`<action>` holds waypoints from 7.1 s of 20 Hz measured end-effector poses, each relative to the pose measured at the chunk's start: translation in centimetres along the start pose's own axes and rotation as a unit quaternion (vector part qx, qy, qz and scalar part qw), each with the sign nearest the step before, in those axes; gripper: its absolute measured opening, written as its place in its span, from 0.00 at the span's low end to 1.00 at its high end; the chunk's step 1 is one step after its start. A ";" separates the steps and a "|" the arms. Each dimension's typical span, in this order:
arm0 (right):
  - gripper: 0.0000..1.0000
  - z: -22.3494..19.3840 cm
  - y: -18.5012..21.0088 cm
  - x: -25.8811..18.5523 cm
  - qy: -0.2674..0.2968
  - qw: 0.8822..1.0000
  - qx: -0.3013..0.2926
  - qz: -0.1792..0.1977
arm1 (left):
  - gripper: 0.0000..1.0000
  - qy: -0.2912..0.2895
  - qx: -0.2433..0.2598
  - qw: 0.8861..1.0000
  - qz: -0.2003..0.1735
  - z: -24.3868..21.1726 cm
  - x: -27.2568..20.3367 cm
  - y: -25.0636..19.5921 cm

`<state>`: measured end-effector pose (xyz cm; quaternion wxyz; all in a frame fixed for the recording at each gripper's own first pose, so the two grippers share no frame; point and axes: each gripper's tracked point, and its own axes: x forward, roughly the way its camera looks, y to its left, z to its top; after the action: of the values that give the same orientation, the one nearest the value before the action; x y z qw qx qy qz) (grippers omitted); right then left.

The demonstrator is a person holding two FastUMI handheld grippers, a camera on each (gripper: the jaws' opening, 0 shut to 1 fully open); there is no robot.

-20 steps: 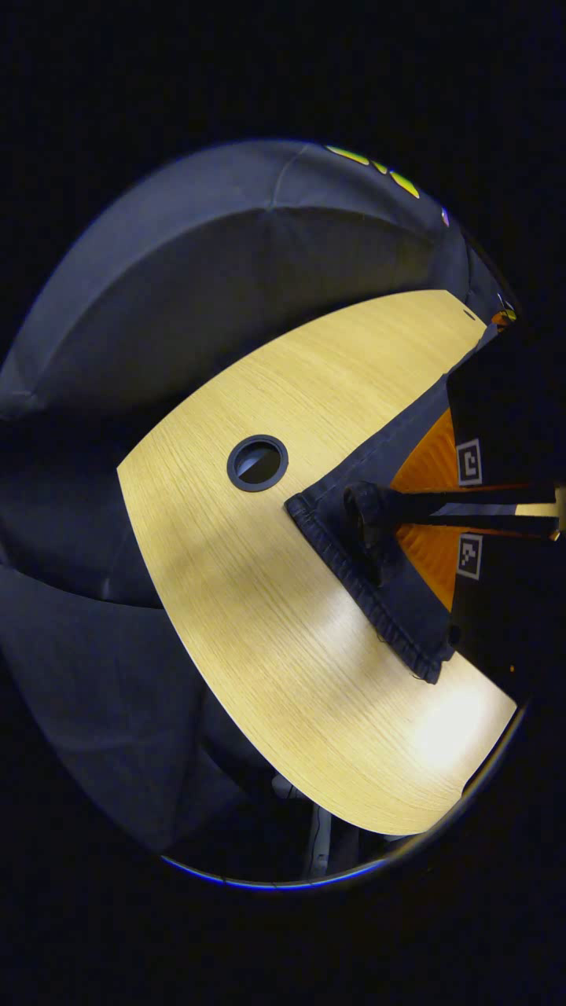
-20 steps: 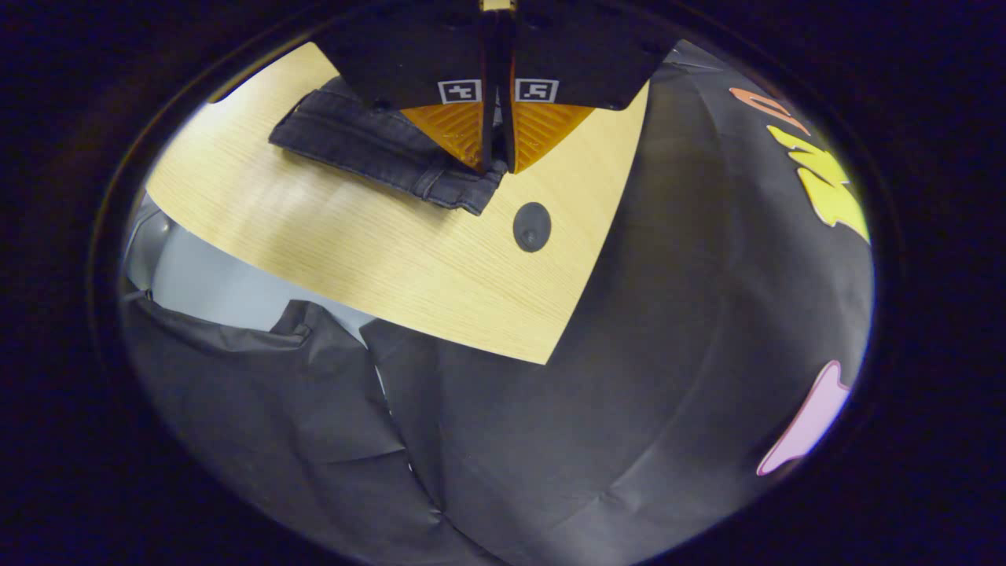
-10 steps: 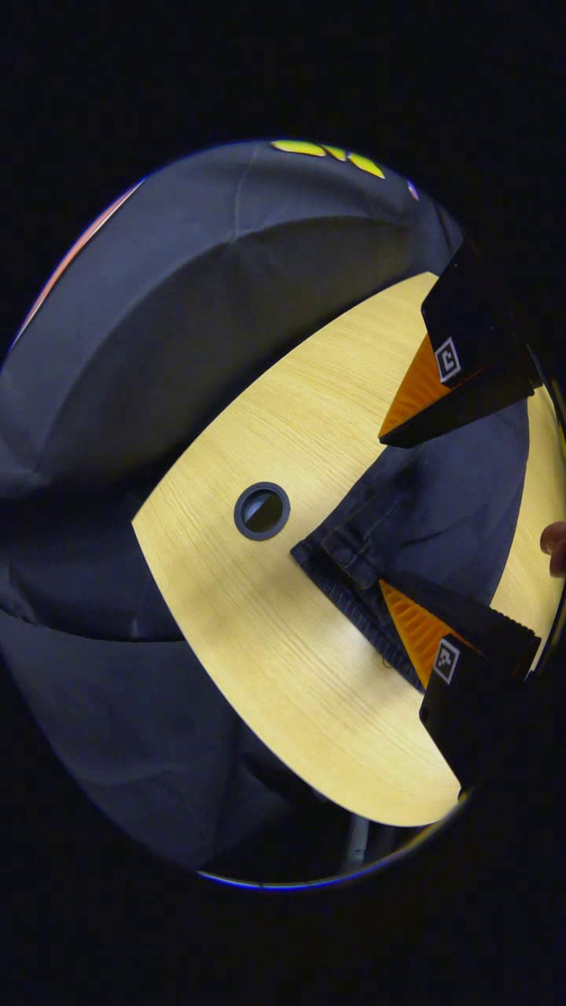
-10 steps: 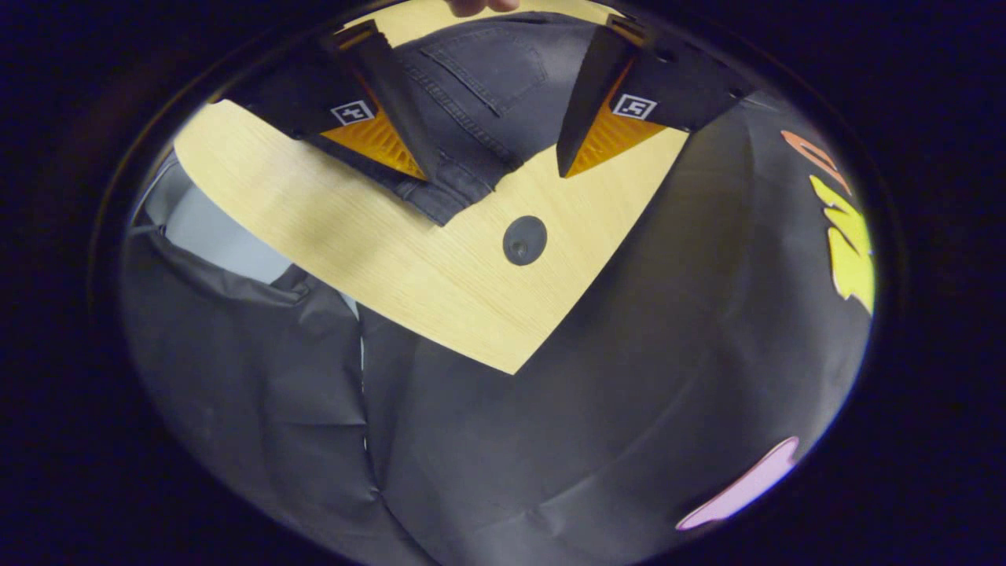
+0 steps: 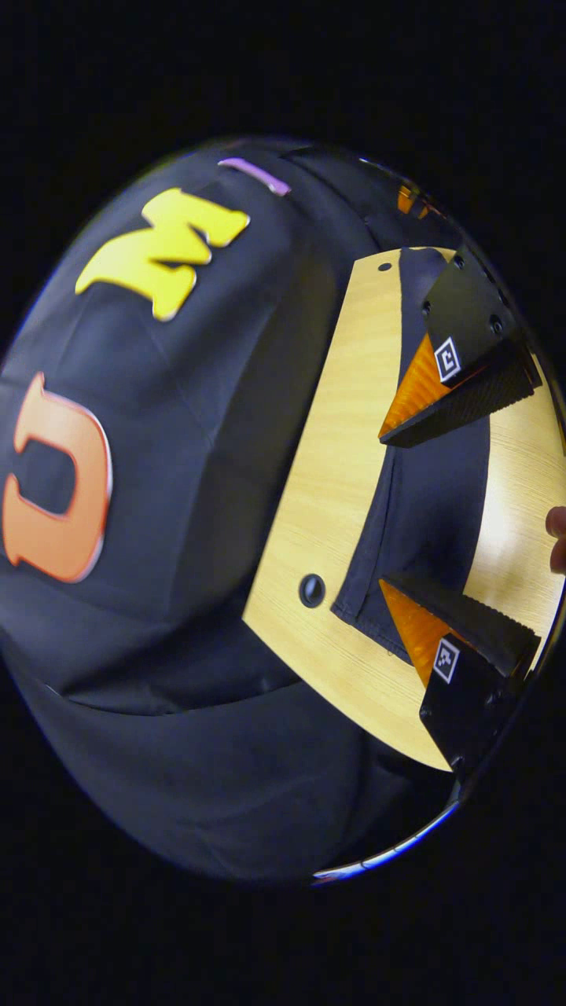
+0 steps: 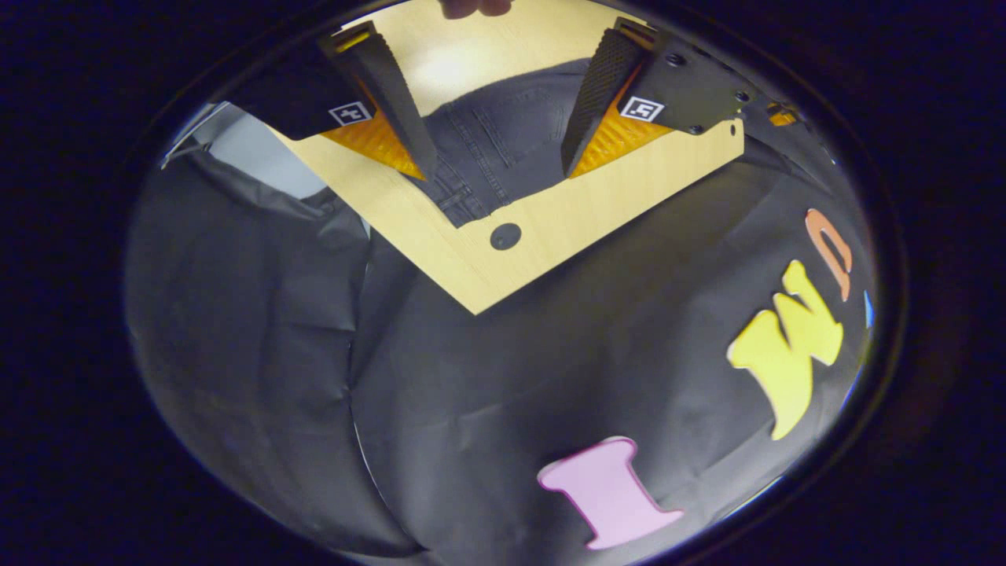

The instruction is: Grasp the waist and the cuffs of the jeans and fold them to make the two legs overlap; first hold the waist and fold one-third of the jeans toward the cuffs, then hold the cuffs and fold the remaining one-third in the same direction to finish folding.

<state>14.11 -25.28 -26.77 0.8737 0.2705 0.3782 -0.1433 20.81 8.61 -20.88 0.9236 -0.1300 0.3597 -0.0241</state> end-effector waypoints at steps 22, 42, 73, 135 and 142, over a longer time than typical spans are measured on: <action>0.99 -6.0 -10.0 8.8 -0.031 0.996 -0.073 -0.041 | 1.00 -0.127 0.034 0.990 0.042 -6.0 -13.8 -12.3; 0.01 -3.7 -4.7 7.0 -0.017 0.997 -0.071 -0.039 | 1.00 -0.108 0.014 0.992 0.066 -7.1 -13.9 -3.2; 0.05 -40.5 40.9 9.5 0.031 0.889 -0.452 0.067 | 0.99 -0.133 -0.157 0.976 0.074 -9.9 -17.7 18.2; 0.94 -21.1 20.9 -15.6 -0.037 0.940 -0.320 0.111 | 0.10 -0.137 -0.463 0.820 -0.306 1.7 4.1 5.3; 0.94 -18.1 18.0 -19.2 -0.096 0.950 -0.276 0.108 | 0.09 -0.130 -0.437 0.847 -0.273 2.4 0.8 -2.4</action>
<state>-1.20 0.74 -16.35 0.9565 0.0424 0.2863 0.0364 23.09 6.74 -19.12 0.7656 -0.6153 0.1598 -0.0985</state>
